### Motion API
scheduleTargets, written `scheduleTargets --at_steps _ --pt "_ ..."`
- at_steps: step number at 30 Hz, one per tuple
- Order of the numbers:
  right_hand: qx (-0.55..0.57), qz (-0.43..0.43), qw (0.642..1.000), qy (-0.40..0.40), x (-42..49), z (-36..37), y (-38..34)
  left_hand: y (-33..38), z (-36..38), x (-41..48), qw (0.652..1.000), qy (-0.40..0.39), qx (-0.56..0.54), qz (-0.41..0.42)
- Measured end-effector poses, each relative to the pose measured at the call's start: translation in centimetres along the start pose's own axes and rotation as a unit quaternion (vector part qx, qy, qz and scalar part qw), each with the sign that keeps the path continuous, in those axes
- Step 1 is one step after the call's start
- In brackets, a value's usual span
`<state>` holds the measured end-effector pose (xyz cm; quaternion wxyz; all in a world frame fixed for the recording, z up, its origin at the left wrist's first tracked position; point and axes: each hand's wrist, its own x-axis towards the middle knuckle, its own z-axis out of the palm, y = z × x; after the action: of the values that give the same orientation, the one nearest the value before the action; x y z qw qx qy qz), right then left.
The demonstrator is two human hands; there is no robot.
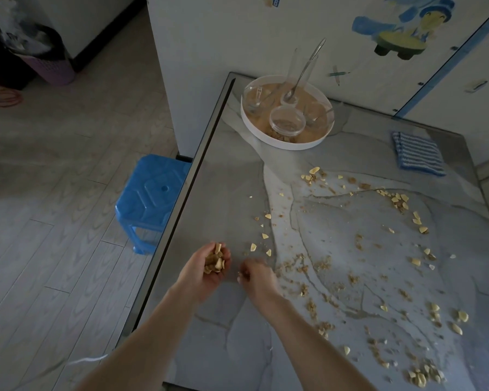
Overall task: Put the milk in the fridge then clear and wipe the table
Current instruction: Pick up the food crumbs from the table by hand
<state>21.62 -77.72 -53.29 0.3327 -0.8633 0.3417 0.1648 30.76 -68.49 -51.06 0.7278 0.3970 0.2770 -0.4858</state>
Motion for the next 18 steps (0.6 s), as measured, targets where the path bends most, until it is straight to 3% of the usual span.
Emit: scheduleTargets --at_steps 4,6,8,11,15,18 --pt "0.117 0.030 0.989 0.081 0.0 -1.5 -0.4 0.4 -0.1 0.3 1.000 0.019 0.002 -0.006" --pt "0.184 0.003 0.976 0.118 -0.4 -2.9 -1.5 0.3 -0.1 0.7 0.999 0.025 -0.026 -0.020" --pt "0.204 -0.051 0.974 0.087 -1.0 -4.1 -2.8 0.0 0.4 0.8 0.999 0.015 -0.031 -0.026" --pt "0.201 -0.086 0.976 0.025 -1.2 -4.6 -3.4 -0.6 1.7 0.7 0.999 -0.010 -0.016 -0.031" --pt "0.171 -0.023 0.977 0.127 1.9 -6.1 -0.5 -0.3 2.5 1.3 0.997 0.006 -0.061 -0.049" --pt "0.056 -0.005 0.993 0.105 4.8 -7.0 1.5 0.3 2.4 1.7 0.997 0.002 -0.062 -0.051"
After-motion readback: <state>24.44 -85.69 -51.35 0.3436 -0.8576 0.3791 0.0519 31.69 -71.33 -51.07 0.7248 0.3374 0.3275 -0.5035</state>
